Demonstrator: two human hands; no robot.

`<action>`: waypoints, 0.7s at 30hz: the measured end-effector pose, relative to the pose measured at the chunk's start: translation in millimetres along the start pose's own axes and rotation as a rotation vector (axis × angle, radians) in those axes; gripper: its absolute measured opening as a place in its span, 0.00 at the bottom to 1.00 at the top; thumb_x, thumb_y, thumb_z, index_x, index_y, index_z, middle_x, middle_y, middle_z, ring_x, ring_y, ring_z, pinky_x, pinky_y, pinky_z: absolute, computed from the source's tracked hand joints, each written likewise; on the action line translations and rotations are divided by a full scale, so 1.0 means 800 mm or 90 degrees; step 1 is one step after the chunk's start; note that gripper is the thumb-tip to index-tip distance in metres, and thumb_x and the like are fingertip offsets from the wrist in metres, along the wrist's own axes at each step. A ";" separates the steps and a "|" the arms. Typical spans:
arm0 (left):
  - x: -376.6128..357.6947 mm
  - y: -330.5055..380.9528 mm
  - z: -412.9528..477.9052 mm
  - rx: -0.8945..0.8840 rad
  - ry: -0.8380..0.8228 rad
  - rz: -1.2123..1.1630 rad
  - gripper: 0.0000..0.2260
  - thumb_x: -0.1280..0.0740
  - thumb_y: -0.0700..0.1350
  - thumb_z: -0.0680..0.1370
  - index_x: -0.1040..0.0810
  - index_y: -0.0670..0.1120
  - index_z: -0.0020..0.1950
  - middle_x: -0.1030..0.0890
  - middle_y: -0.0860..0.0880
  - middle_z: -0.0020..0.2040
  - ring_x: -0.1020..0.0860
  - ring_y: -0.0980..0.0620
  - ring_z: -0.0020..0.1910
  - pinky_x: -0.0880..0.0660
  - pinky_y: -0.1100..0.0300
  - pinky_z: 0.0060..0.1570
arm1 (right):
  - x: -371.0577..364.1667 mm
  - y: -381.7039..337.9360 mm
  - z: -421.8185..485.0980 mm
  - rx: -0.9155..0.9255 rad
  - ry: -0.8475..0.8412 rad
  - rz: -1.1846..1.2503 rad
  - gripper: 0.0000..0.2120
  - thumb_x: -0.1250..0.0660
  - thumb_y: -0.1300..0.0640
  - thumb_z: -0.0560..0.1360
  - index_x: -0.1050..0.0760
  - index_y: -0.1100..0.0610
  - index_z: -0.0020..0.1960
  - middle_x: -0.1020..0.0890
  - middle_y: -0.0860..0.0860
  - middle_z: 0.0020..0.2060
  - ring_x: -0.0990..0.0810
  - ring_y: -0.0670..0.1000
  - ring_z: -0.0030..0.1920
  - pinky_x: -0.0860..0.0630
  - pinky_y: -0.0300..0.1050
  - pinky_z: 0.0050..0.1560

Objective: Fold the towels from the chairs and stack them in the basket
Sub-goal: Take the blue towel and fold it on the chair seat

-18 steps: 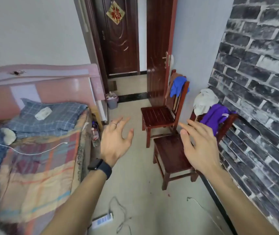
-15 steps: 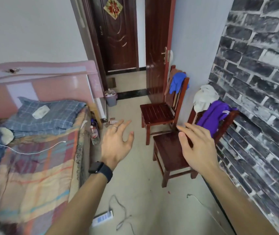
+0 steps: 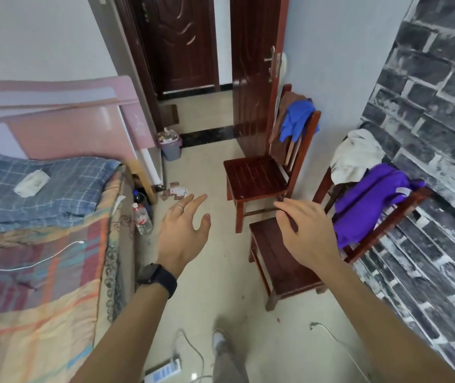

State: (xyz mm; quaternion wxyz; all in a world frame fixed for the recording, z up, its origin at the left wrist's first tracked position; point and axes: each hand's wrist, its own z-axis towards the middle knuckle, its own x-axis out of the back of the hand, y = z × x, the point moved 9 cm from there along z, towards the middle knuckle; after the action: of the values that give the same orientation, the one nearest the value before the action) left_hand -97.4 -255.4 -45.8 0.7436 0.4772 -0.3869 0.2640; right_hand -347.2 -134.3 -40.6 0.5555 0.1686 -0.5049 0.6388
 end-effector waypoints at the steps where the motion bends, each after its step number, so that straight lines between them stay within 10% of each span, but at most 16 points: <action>1: -0.008 -0.007 0.026 0.004 -0.004 -0.002 0.20 0.36 0.52 0.80 0.29 0.57 0.73 0.28 0.49 0.73 0.32 0.47 0.72 0.35 0.49 0.72 | -0.015 0.004 0.023 -0.003 -0.009 0.003 0.17 0.43 0.44 0.81 0.19 0.47 0.62 0.17 0.44 0.60 0.23 0.52 0.64 0.26 0.57 0.61; 21: -0.229 0.003 0.540 -0.175 -0.206 -0.010 0.20 0.37 0.51 0.80 0.30 0.58 0.73 0.28 0.50 0.72 0.32 0.49 0.71 0.33 0.48 0.70 | -0.232 0.202 0.392 -0.308 -0.079 -0.009 0.28 0.63 0.33 0.80 0.27 0.43 0.54 0.19 0.42 0.51 0.22 0.52 0.57 0.27 0.55 0.62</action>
State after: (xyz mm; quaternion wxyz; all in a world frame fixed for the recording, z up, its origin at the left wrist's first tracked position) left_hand -341.9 -653.8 -90.5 0.7319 0.4103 -0.5300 0.1230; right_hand -537.2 -475.1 -122.4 0.5521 0.0731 -0.6752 0.4837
